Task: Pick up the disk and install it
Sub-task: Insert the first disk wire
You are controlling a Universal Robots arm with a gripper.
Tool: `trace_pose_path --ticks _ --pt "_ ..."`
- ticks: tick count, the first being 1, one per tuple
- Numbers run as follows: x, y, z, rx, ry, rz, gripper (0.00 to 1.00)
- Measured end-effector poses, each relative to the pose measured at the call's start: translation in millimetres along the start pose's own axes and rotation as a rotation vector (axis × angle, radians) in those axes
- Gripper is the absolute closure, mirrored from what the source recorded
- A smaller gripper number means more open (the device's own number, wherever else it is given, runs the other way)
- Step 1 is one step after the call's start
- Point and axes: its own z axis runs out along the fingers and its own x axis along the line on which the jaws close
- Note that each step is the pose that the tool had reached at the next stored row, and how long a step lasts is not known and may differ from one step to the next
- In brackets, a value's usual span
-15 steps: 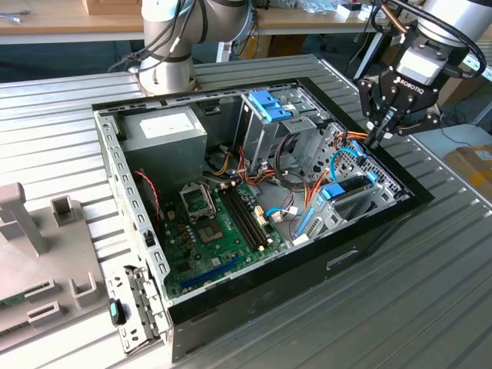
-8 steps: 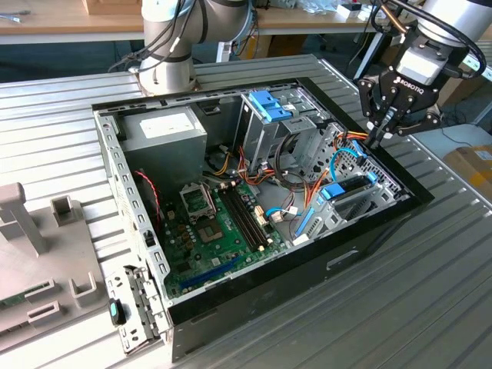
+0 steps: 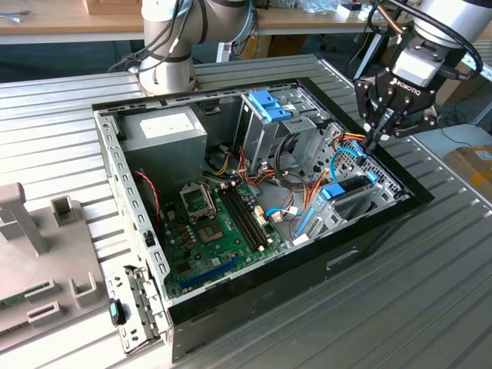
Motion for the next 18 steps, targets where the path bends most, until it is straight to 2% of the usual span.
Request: trace_pose_path --ticks 3,7,9,18 --pt "-0.8 2.1 0.2 -0.0019 0.0043 0.016 0.84" --pt "-1.0 2.9 0.2 -0.0021 0.0044 0.02 0.84" --pt "1.6 7.9 0.3 -0.0021 0.0044 0.02 0.84" --pt "1.8 18.7 0.5 -0.0023 0.0044 0.031 0.84"
